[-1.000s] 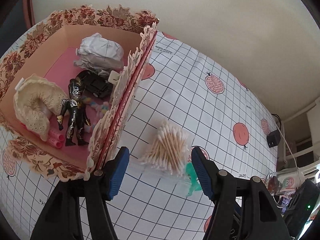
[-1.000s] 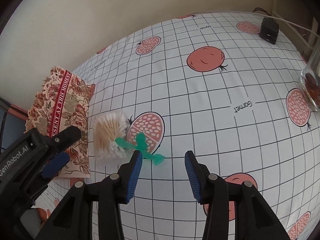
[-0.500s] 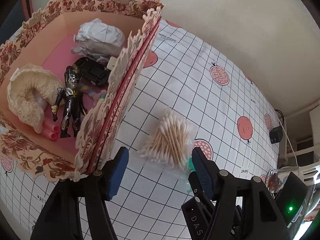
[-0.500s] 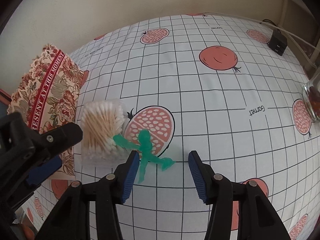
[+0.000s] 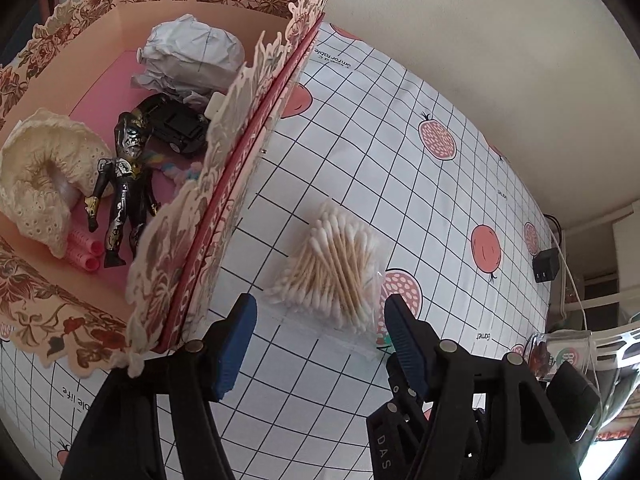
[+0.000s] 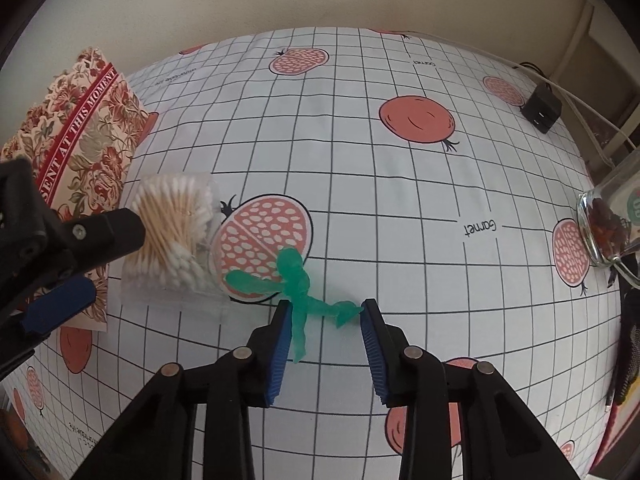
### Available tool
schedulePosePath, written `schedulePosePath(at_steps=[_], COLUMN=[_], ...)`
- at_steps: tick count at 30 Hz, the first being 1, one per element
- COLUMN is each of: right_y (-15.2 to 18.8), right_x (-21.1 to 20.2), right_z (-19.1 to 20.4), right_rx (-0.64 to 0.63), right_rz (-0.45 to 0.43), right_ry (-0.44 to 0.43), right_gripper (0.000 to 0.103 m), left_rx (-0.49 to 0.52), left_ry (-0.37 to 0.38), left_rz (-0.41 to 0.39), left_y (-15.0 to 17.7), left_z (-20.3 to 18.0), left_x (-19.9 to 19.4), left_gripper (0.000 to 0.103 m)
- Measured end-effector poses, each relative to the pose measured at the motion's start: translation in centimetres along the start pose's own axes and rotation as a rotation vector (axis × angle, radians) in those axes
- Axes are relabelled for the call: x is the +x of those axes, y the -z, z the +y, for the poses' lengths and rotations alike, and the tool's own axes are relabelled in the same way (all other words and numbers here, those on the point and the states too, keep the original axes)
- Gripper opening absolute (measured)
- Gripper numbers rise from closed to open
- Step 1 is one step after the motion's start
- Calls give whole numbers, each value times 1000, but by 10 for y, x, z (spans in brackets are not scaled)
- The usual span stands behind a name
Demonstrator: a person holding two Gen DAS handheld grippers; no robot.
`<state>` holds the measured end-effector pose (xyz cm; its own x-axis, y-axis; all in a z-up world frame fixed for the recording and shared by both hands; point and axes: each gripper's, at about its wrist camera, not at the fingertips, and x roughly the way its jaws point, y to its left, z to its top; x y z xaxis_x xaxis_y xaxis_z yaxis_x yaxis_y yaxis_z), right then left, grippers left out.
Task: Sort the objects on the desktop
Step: 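Grasp the green plastic toy with the right tool while the left tool grasps the cotton swab bag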
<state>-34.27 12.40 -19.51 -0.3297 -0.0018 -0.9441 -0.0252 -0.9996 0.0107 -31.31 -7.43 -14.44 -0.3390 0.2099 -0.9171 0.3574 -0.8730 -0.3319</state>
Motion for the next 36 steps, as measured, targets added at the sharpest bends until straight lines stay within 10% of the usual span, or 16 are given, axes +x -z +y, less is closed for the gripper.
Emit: schedulePosePath(at_steps=[21, 36], right_y=[-1, 3], right_x=[-10, -16], right_z=[-36, -48], right_rx=[184, 240], right_rz=[41, 69], right_ry=[-88, -136], right_gripper=[37, 37], left_rx=[120, 115], left_ry=[-174, -150], left_rz=[-35, -47], left_y=[14, 21], left_z=[-24, -29], left_x=[44, 39], left_gripper=[81, 32])
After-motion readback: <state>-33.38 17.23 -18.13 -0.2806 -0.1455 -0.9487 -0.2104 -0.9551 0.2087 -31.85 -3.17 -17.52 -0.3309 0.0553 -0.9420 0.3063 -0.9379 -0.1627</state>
